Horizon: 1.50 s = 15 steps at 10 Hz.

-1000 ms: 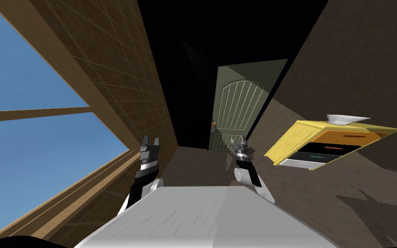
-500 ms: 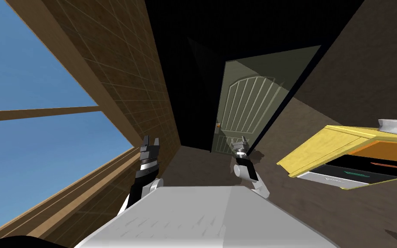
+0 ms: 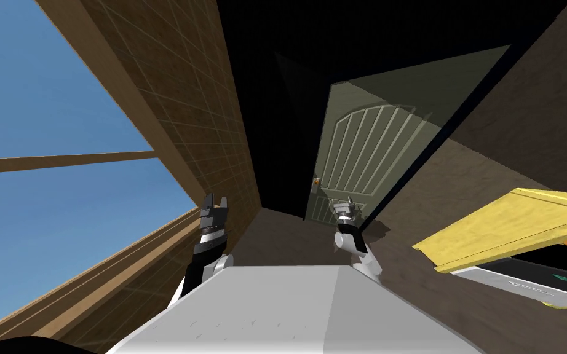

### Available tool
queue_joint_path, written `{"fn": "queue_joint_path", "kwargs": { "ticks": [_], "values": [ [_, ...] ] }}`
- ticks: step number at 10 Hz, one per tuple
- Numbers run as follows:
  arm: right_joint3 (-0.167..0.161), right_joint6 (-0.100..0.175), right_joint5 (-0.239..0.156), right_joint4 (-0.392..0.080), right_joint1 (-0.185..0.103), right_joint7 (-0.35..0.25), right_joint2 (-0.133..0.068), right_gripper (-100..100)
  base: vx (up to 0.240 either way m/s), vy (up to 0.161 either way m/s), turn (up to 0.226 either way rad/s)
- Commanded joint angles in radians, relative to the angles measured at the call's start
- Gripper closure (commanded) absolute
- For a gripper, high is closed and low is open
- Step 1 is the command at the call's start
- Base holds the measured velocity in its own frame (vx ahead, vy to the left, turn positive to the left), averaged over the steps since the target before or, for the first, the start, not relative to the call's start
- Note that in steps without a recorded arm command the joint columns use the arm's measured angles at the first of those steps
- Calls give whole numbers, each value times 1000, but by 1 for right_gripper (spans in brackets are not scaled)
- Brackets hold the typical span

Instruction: Pull the door open

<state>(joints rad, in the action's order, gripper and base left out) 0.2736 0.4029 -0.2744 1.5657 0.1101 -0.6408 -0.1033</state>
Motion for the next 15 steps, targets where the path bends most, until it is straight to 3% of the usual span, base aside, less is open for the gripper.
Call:
{"fn": "queue_joint_path", "kwargs": {
  "ticks": [1,5,6,9,10,15],
  "values": [
    [5,7,-5,-28,-10,-19,0,-100,36,-25,79],
    [65,3,-52,-169,-96,-139,-12,-100,71,-57,184],
    [65,3,-52,-179,-96,-145,-12,-100,58,-54,62],
    [107,0,-85,-279,-157,-234,-20,-100,54,-44,170],
    [107,0,-85,-286,-157,-234,-20,-100,51,-49,70],
    [169,-5,-134,-439,-245,-364,-30,-100,58,-63,159]
  ]
}}
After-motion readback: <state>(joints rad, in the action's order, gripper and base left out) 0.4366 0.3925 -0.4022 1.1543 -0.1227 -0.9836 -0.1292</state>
